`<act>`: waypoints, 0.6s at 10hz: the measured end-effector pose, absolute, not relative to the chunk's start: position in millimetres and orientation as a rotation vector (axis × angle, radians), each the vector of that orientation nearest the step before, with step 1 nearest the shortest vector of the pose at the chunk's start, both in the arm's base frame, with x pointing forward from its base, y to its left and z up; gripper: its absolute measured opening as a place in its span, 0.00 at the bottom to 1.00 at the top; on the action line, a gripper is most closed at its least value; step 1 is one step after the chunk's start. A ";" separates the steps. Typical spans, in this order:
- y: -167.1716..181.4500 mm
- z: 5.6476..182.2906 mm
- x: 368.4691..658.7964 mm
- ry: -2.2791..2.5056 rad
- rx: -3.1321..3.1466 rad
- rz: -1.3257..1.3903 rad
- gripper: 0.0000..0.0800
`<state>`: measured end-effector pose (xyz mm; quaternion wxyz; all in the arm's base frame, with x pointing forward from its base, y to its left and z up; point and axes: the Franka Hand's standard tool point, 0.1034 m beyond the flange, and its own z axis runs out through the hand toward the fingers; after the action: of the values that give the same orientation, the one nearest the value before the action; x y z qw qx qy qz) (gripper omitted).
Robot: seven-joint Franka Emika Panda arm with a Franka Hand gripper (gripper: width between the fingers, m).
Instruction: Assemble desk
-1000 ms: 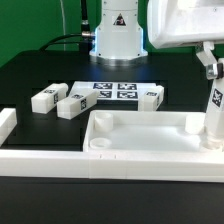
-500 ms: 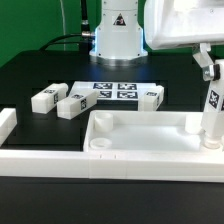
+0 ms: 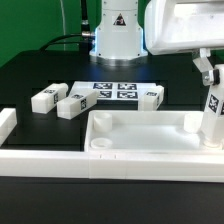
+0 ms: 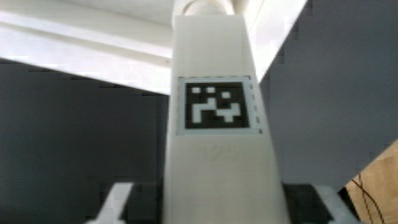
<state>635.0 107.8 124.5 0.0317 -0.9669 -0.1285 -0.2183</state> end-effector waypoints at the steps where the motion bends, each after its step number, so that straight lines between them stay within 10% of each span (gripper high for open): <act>1: 107.7 124.1 634.9 -0.395 -2.975 -0.686 0.36; 6: 105.6 119.4 630.1 -0.383 -2.944 -0.830 0.36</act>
Offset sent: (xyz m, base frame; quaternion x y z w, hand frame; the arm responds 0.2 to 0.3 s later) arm -0.0164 0.0037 -0.0167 0.0006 0.0356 -0.0019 0.9994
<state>630.1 105.6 119.4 0.0294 -0.9546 -0.1242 -0.2691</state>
